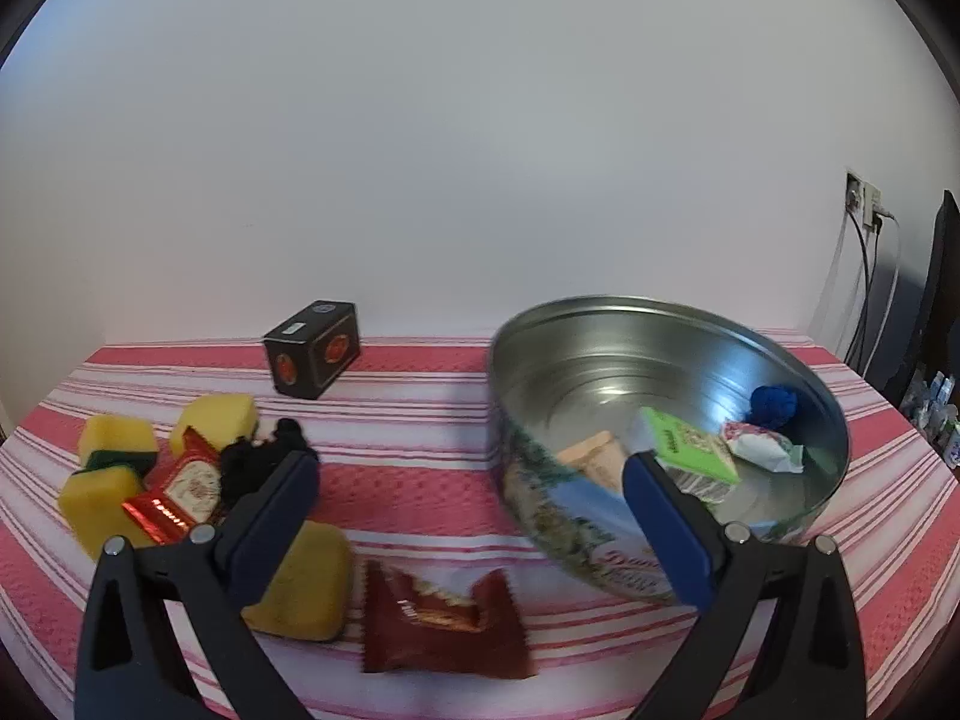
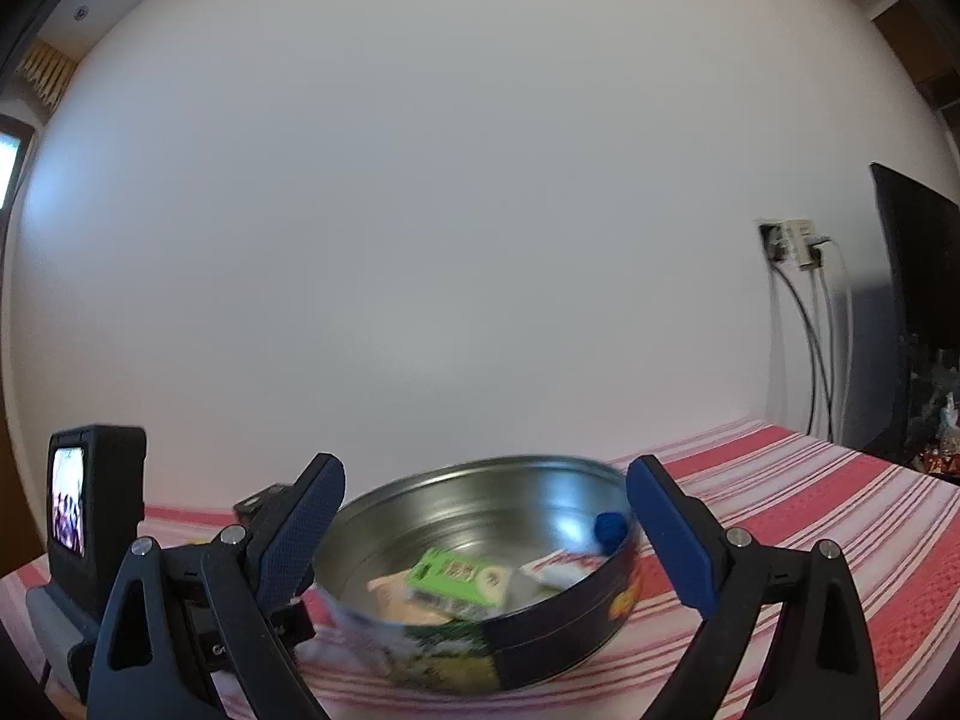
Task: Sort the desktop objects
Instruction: 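Move the right tool to the brown wrapped candy and grasp it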
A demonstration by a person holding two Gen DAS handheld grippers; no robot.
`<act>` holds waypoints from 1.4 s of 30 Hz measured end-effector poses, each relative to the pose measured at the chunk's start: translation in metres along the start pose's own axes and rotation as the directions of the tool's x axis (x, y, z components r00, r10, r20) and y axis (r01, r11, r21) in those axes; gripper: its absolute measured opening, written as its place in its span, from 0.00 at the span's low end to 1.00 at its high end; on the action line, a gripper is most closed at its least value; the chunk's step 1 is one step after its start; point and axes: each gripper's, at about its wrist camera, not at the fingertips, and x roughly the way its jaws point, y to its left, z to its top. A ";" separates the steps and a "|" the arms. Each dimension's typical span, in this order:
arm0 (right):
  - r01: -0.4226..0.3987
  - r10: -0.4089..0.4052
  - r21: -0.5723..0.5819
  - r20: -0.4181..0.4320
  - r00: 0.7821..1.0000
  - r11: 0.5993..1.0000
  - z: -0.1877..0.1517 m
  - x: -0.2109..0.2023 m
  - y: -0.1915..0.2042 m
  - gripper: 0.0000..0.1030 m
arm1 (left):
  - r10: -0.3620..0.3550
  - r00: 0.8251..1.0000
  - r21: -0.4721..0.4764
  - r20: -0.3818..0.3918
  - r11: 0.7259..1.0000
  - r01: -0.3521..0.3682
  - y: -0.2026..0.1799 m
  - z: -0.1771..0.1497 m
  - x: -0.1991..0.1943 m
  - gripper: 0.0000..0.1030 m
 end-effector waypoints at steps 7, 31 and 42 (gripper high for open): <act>-0.084 0.081 -0.027 -0.101 0.992 0.996 -0.008 0.003 0.025 0.94 | 0.022 1.000 -0.036 -0.017 0.999 -0.022 0.033 -0.002 -0.001 0.99; -0.405 0.338 0.005 -0.560 0.757 0.914 -0.060 0.064 0.121 0.92 | 0.172 0.984 -0.234 -0.050 0.956 -0.179 0.178 -0.008 -0.010 0.99; -0.332 0.305 0.116 -0.740 0.600 0.936 -0.099 0.117 0.131 0.74 | 0.142 0.989 -0.200 -0.052 0.968 -0.149 0.169 -0.006 -0.009 0.99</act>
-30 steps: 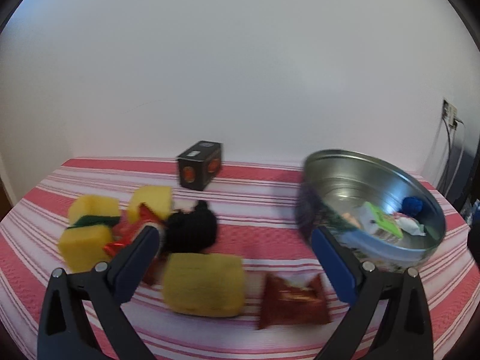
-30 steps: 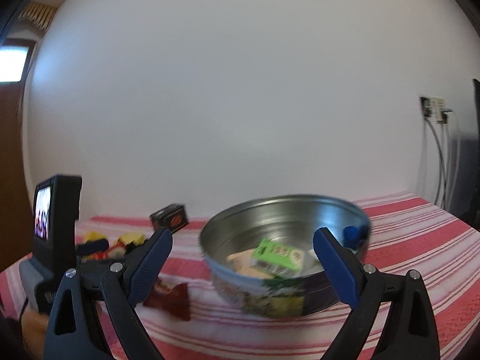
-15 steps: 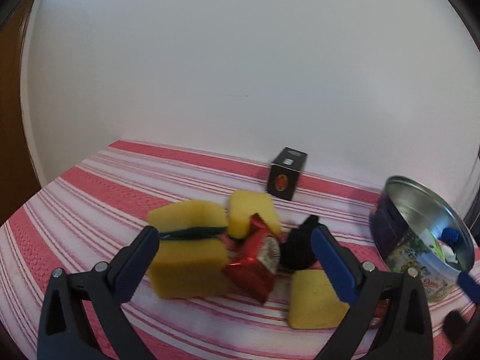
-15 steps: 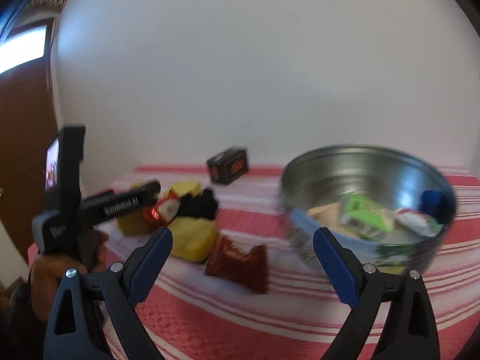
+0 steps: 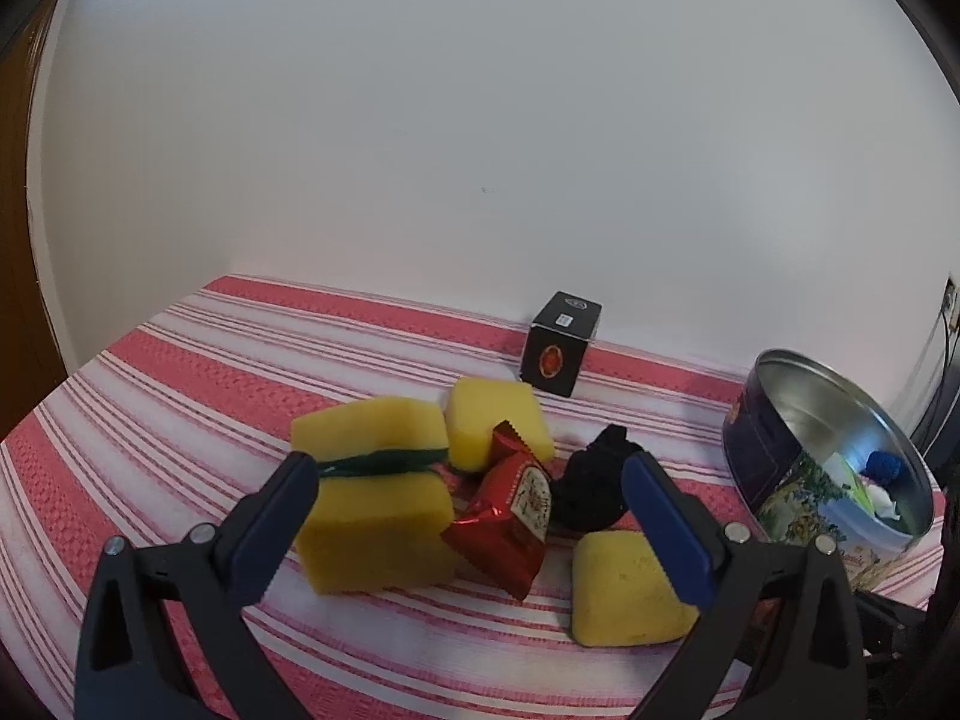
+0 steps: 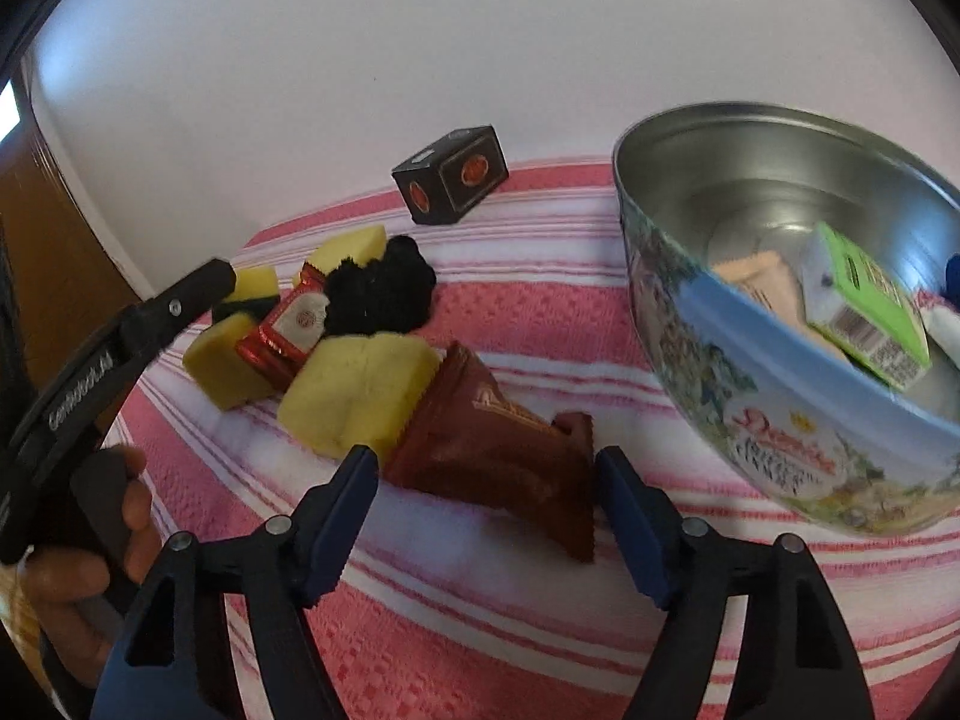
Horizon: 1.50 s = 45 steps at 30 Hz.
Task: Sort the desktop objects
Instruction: 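Move the right tool to the brown wrapped candy and grasp it, then grasp the large yellow sponge with the left tool while the right lifts the candy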
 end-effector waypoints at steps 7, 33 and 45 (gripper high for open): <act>0.047 -0.048 -0.059 -0.021 0.999 0.997 0.003 0.008 0.011 0.74 | -0.006 1.000 -0.018 -0.014 1.000 0.005 0.003 -0.001 0.001 0.99; -0.056 0.078 -0.086 0.277 0.958 0.995 -0.026 -0.069 -0.008 0.47 | -0.189 0.980 0.096 -0.068 0.976 0.195 -0.031 -0.010 0.001 0.91; 0.107 -0.060 -0.073 0.470 0.881 0.992 -0.028 -0.105 -0.014 0.47 | -0.189 0.951 0.186 -0.246 0.953 0.237 -0.073 -0.031 0.023 0.83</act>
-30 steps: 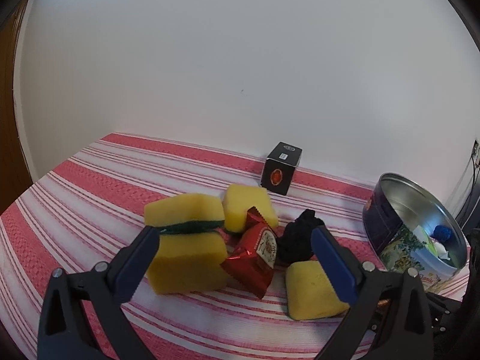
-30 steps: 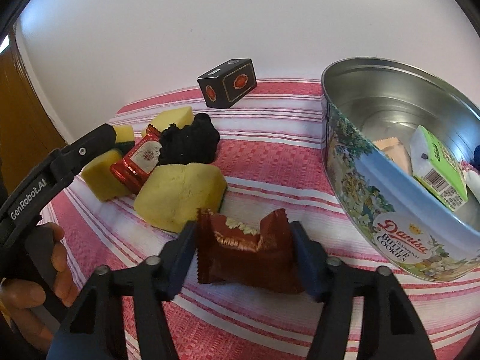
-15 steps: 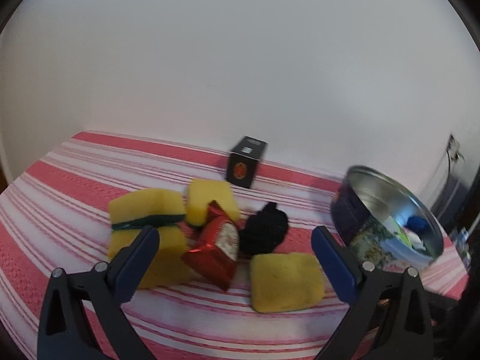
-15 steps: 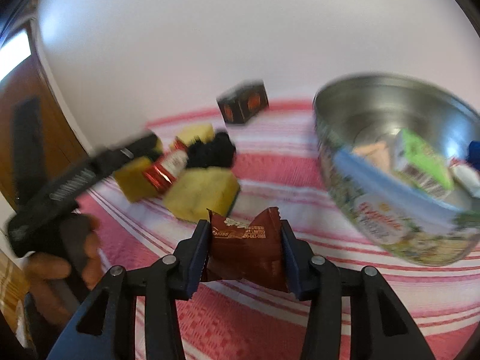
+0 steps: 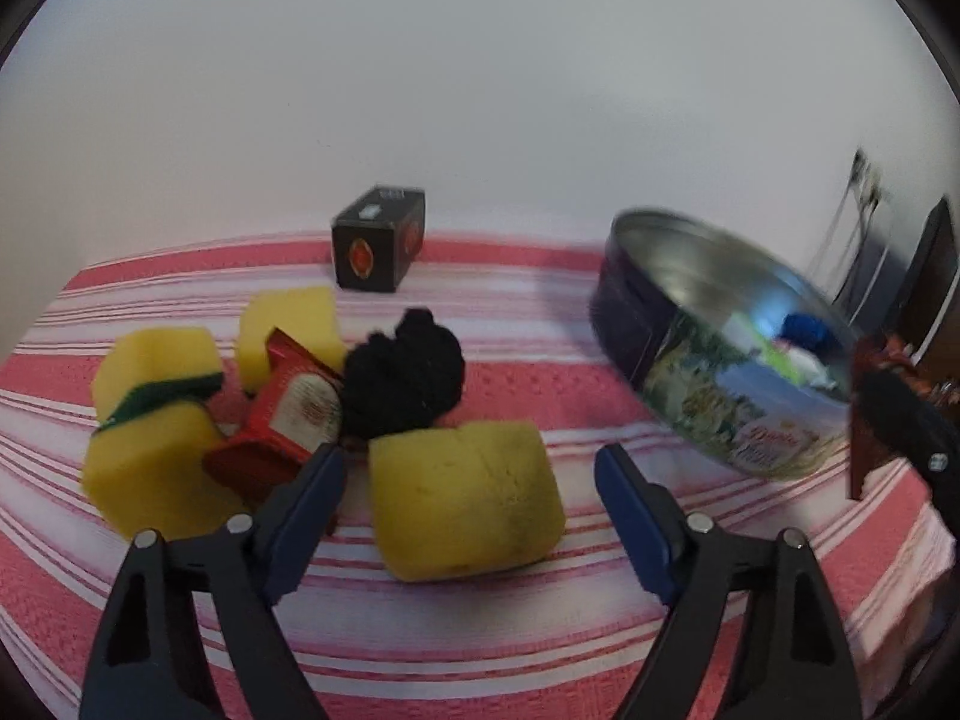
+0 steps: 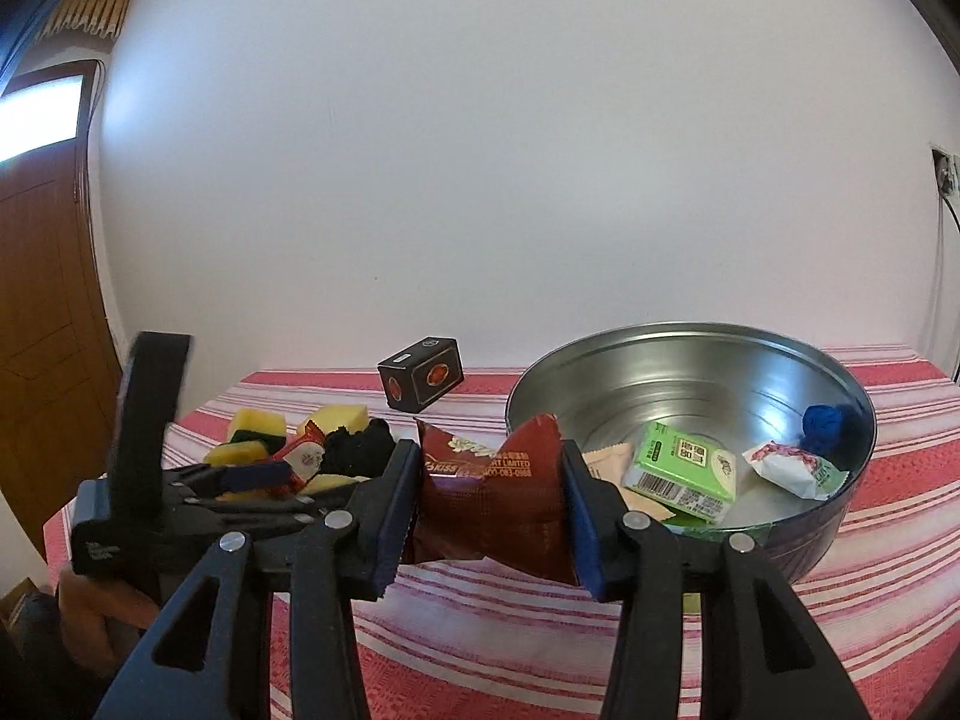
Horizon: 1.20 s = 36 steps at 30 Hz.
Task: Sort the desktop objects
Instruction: 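Grasp the large yellow sponge with the left tool while the right lifts the candy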
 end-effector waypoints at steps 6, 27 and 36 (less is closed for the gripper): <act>-0.016 0.016 0.015 0.002 1.000 1.000 0.000 0.000 -0.002 0.47 | 0.064 0.992 0.001 -0.107 0.998 -0.064 -0.011 -0.001 0.026 0.72; 0.065 -0.063 -0.029 0.041 0.997 0.997 -0.005 -0.003 0.001 0.47 | 0.016 0.995 -0.161 0.096 0.987 0.000 0.014 -0.003 -0.009 0.64; 0.134 -0.126 -0.076 0.102 0.987 0.988 -0.004 -0.010 0.004 0.47 | 0.126 0.974 -0.113 0.189 0.988 -0.106 -0.006 -0.003 -0.022 0.64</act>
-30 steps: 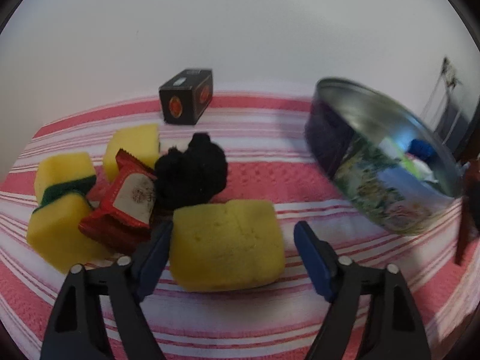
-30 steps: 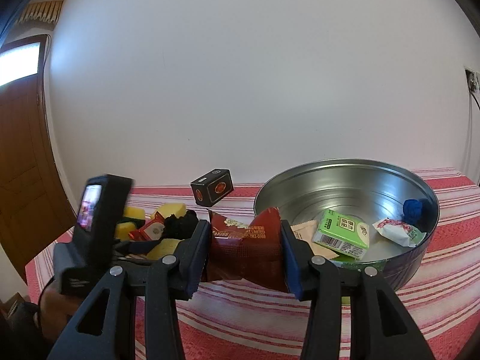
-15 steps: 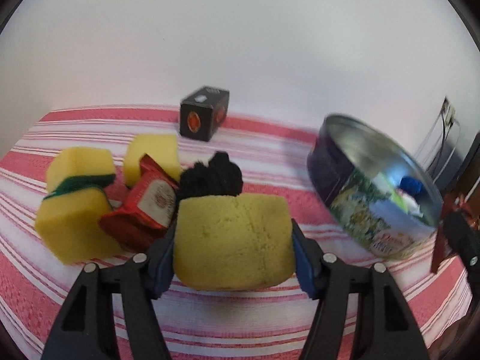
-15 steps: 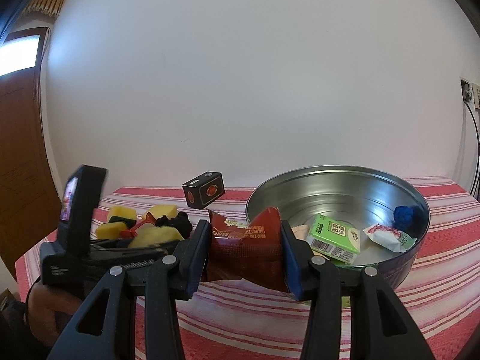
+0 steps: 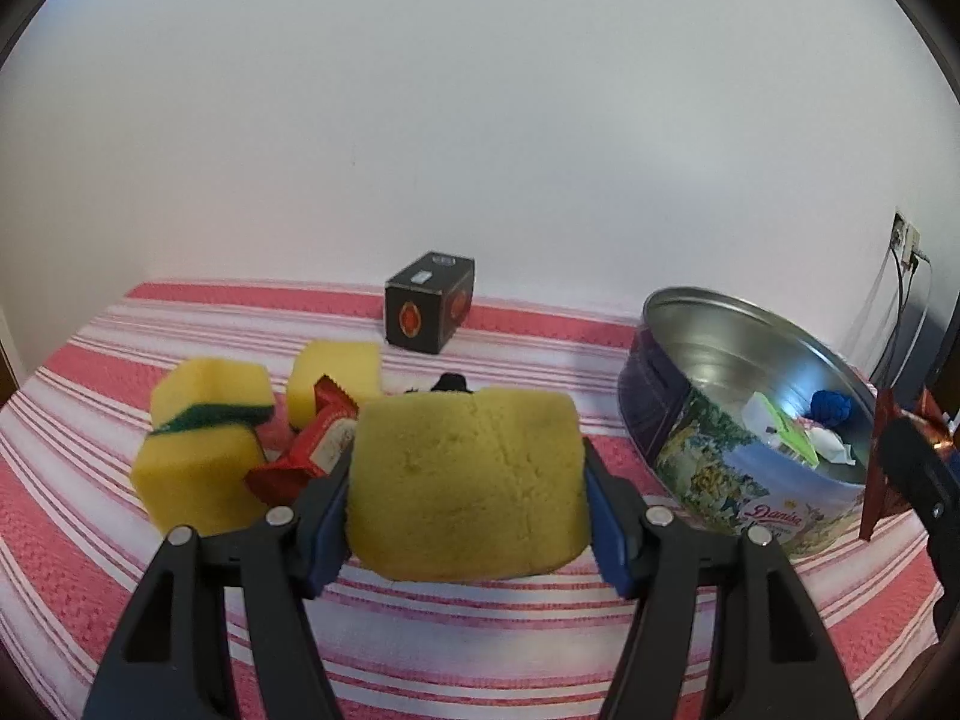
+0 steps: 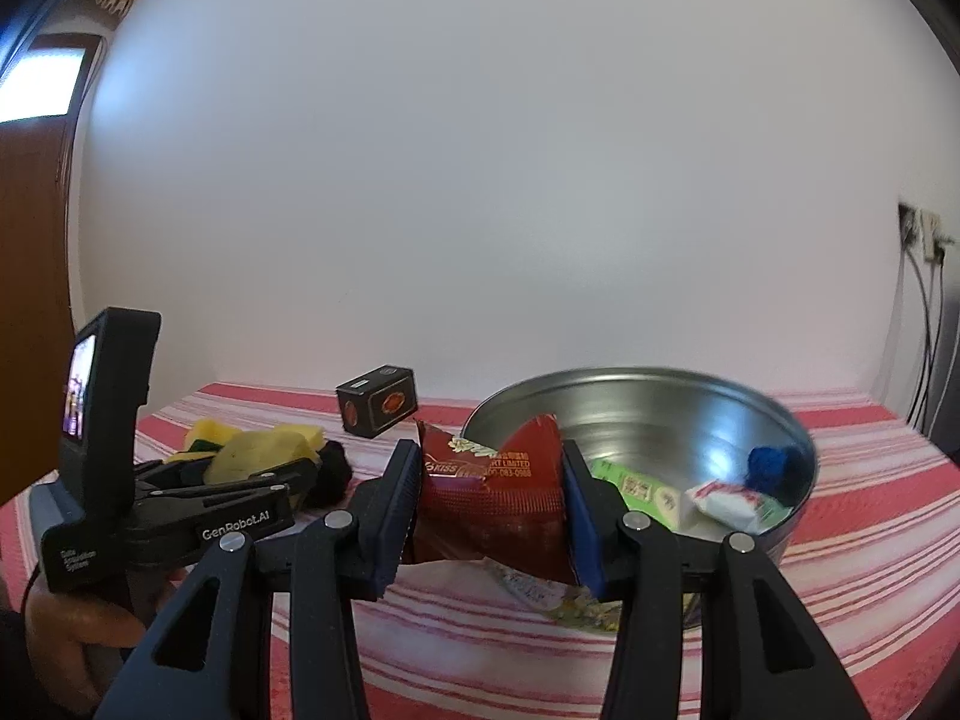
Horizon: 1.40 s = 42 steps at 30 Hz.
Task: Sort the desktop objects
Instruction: 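Grasp the large yellow sponge with the left tool while the right lifts the candy, then carry the yellow sponge and brown candy up over the tin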
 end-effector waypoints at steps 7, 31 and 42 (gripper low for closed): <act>0.046 -0.046 -0.005 0.015 0.999 0.999 -0.002 -0.002 -0.006 0.47 | 0.021 0.999 -0.002 0.029 1.000 -0.021 -0.004 -0.001 -0.007 0.64; 0.218 -0.221 0.055 0.061 0.973 0.974 0.008 -0.012 -0.081 0.47 | -0.079 0.992 0.064 0.098 0.995 0.073 -0.064 0.003 -0.024 0.64; 0.271 -0.274 0.067 0.028 0.961 0.960 0.029 0.019 -0.135 0.47 | -0.147 0.986 0.111 0.074 0.984 0.138 -0.120 0.026 -0.007 0.64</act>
